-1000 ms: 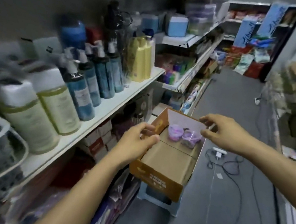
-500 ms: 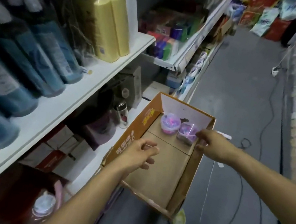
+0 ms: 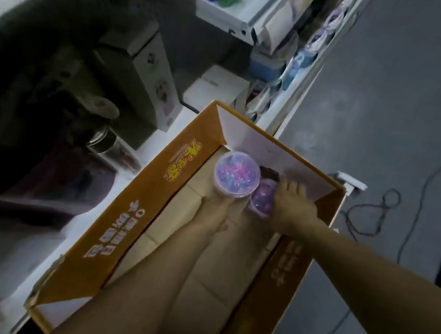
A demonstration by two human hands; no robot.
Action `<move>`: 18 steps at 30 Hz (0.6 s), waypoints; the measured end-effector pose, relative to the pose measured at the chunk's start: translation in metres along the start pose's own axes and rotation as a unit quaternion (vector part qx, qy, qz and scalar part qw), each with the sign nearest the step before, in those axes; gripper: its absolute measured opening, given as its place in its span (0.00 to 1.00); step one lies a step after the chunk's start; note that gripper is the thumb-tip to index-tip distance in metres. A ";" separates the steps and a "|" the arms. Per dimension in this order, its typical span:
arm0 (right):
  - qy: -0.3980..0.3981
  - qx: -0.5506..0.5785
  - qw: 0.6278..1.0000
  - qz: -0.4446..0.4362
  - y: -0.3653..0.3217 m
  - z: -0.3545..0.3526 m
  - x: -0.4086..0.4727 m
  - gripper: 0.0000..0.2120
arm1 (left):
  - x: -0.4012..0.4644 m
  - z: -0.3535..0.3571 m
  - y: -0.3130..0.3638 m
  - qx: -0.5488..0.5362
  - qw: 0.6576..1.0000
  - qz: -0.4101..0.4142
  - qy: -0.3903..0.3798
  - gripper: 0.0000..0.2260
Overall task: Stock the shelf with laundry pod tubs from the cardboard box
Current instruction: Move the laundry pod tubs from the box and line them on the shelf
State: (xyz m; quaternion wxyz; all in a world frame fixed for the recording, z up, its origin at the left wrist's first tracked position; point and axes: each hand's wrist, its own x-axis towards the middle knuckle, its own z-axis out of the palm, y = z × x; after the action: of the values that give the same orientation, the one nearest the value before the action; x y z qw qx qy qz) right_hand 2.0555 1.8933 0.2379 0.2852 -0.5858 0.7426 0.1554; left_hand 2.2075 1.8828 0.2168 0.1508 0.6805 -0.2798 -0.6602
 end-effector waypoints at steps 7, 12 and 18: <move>0.078 -0.120 0.990 0.006 0.000 0.047 0.038 0.49 | 0.080 0.013 -0.013 -0.050 0.995 0.017 0.088 0.17; 0.084 -0.101 0.991 -0.019 0.000 0.042 0.036 0.43 | 0.053 -0.006 -0.018 -0.117 0.989 0.040 0.081 0.08; 0.027 0.035 0.996 -0.077 -0.018 0.014 -0.029 0.51 | -0.055 -0.069 -0.036 -0.160 0.983 0.055 0.069 0.12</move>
State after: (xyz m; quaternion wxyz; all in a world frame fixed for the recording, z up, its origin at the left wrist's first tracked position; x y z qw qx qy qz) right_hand 2.0805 1.9193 0.2469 0.2964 -0.6349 0.7077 0.0906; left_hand 2.2836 1.9324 0.2462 0.3125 0.6748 -0.1968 -0.6389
